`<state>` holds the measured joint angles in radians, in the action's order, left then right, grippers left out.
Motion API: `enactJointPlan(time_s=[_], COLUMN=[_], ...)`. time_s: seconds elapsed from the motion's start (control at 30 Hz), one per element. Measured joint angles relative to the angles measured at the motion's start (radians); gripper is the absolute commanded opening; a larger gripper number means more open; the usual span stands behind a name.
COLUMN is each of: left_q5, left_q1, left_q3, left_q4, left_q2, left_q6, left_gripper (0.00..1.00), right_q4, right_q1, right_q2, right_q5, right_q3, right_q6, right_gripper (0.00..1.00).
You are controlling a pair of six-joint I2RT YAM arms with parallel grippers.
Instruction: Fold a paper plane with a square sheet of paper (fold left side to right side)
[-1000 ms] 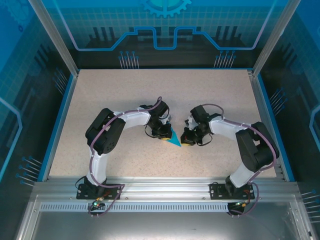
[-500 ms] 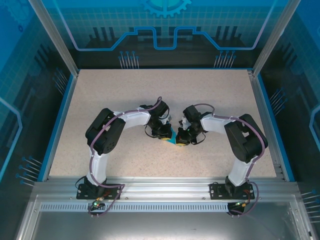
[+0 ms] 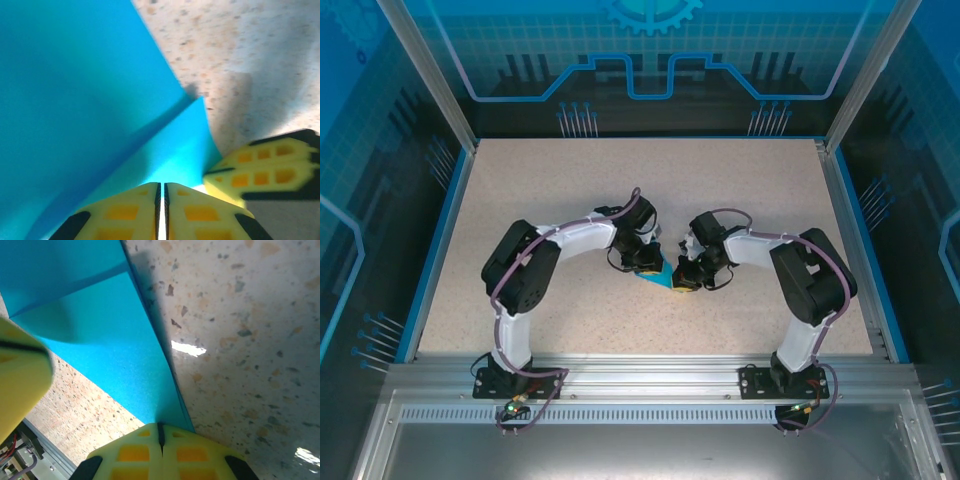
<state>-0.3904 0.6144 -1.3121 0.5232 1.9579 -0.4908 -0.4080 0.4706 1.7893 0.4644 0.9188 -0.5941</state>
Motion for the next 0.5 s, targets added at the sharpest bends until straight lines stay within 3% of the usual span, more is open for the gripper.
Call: enactJointPlan(time_s=[0.5], left_q5=[-0.062], left_q1=[0.043], left_q3=[0.0], left_q4=[-0.042], left_q2=[0.033], left_q6=[-0.027], left_gripper=[0.12], right_q4=[0.002], right_q1=[0.0], right_q2=[0.0], right_q5=[0.003], right_q3=[-0.001], right_q6=[0.0], right_gripper=[0.0])
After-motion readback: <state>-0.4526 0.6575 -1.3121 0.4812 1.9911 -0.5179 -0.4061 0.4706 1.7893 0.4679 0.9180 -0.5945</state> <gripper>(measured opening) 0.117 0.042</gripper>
